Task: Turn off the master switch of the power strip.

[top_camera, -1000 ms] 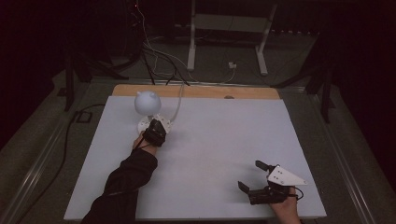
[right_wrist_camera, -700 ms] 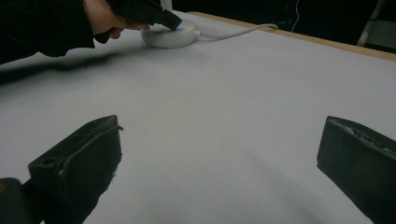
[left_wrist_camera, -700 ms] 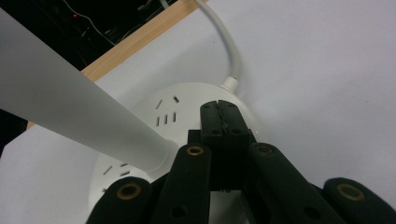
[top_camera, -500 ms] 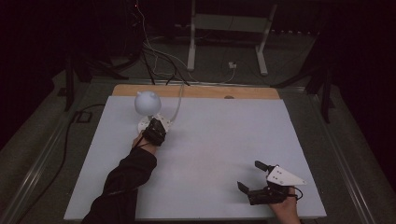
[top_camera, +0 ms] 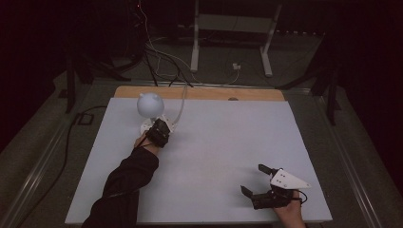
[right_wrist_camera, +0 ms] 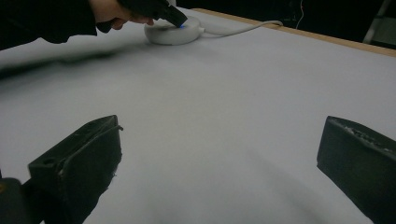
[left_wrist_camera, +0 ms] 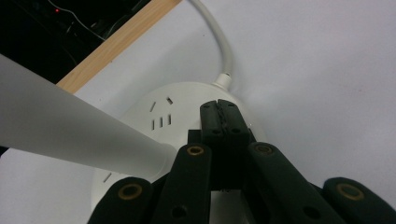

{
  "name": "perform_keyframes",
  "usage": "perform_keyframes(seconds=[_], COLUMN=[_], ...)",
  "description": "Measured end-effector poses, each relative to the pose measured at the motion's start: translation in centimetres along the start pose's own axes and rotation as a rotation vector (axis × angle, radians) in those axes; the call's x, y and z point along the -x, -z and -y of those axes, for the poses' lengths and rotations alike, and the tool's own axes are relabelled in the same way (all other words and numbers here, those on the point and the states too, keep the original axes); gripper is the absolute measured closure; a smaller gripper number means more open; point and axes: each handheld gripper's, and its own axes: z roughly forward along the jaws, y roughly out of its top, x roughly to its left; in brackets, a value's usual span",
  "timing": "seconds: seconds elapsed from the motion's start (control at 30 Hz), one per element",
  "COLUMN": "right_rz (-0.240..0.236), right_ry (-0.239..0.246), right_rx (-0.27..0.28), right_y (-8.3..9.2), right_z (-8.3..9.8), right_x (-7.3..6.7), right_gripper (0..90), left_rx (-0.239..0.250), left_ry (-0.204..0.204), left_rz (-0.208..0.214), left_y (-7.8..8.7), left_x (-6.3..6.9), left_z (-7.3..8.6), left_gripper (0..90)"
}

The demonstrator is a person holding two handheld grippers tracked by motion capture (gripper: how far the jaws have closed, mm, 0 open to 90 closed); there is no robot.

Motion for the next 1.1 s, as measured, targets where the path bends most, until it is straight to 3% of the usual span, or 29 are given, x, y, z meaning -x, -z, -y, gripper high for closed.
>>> perform_keyframes(seconds=[0.1,0.17,0.27,0.4,0.73,0.8,0.93,1.1], right_rz=[0.0,-0.001,-0.001,-0.002,0.002,0.005,0.008,0.01], right_ry=[-0.002,-0.001,-0.001,-0.001,-0.002,-0.006,-0.009,-0.008], right_rx=[-0.003,-0.003,-0.001,-0.001,-0.005,-0.004,-0.004,-0.004], right_y=[0.0,0.0,0.0,0.0,0.0,0.0,0.1,0.1], right_z=[0.0,0.0,0.0,0.0,0.0,0.0,0.1,0.0], right_x=[0.0,0.0,0.0,0.0,0.0,0.1,0.1,0.1], right_gripper=[0.0,0.0,0.0,0.0,0.0,0.0,0.0,0.0], left_rx=[-0.023,-0.031,-0.056,-0.073,-0.056,-0.035,-0.006,0.037], left_ry=[-0.023,-0.006,-0.06,-0.077,-0.05,-0.028,0.011,0.001], left_rz=[0.012,0.037,0.026,0.021,0.007,-0.004,0.021,0.022], left_y=[-0.1,-0.1,-0.2,-0.3,-0.2,-0.2,0.2,1.4], left_x=[-0.2,-0.5,-0.3,-0.2,-0.1,-0.1,-0.2,0.0], left_z=[-0.3,-0.4,-0.8,-1.1,-0.9,-0.7,-0.8,-1.5], left_gripper=[90.0,90.0,90.0,90.0,90.0,90.0,90.0,90.0])
